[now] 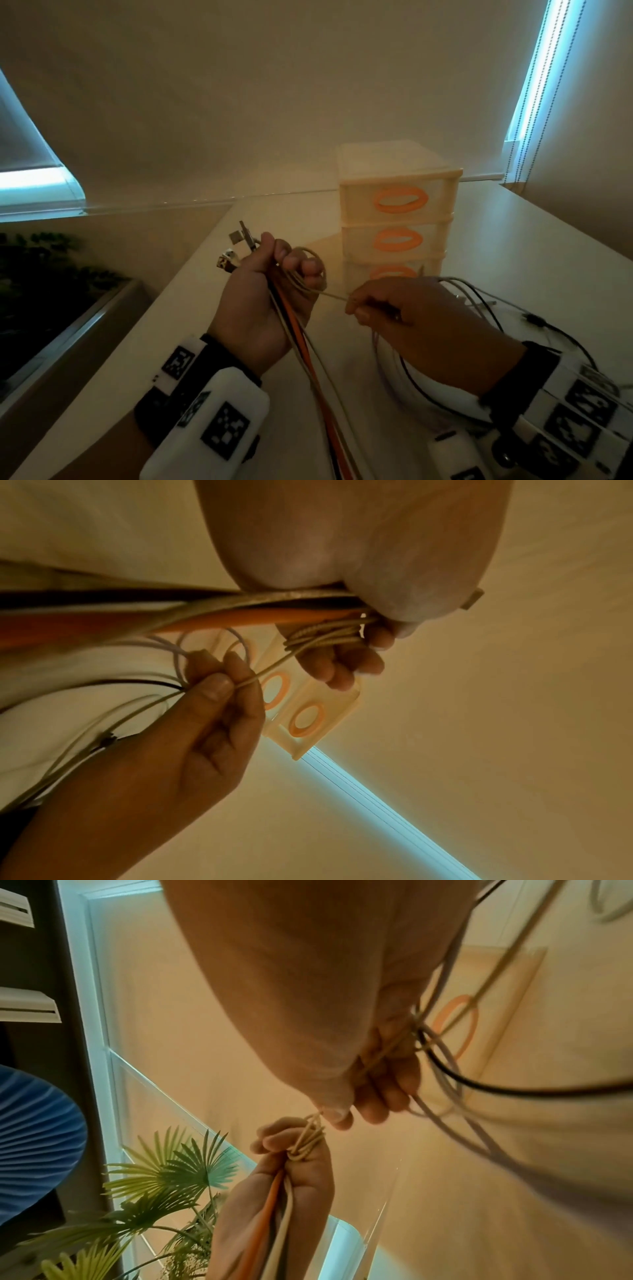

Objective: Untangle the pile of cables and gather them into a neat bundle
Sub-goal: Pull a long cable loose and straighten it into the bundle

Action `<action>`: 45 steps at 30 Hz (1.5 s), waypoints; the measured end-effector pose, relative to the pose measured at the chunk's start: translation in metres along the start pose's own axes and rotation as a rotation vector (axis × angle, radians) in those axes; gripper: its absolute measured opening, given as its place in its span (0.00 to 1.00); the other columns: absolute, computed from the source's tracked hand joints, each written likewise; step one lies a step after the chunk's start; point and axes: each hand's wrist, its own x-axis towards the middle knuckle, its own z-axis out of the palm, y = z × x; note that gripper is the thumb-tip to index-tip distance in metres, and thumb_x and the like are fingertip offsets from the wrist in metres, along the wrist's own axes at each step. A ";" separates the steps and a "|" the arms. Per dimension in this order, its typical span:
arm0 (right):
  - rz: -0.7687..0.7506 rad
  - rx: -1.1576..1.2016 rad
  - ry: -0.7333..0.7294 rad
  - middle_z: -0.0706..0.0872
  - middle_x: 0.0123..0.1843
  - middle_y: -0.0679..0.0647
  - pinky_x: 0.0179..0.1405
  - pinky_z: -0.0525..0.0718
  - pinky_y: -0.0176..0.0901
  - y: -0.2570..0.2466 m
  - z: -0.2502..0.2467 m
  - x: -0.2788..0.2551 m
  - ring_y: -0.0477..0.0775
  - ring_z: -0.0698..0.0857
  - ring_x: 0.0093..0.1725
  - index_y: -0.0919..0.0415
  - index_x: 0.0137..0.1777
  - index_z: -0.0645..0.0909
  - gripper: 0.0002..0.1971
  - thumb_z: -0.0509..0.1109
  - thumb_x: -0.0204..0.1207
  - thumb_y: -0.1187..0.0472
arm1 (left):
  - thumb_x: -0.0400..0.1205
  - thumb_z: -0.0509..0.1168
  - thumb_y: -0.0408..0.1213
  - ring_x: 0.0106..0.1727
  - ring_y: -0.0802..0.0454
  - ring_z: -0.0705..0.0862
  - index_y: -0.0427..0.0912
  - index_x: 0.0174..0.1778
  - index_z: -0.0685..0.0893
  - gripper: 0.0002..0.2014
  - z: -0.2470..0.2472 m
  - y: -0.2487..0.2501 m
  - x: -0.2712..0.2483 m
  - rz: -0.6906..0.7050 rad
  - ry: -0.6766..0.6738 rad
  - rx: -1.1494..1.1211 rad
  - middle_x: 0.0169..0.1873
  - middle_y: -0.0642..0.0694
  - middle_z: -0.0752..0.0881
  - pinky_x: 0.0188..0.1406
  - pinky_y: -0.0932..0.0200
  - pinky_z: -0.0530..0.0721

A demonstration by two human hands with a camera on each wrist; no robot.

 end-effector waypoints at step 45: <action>0.122 -0.358 -0.176 0.87 0.59 0.43 0.61 0.82 0.49 0.016 -0.017 0.014 0.49 0.80 0.61 0.44 0.66 0.86 0.15 0.70 0.81 0.45 | 0.93 0.50 0.50 0.28 0.58 0.70 0.46 0.36 0.72 0.21 -0.018 0.044 0.005 0.047 -0.343 -0.058 0.23 0.54 0.69 0.26 0.64 0.69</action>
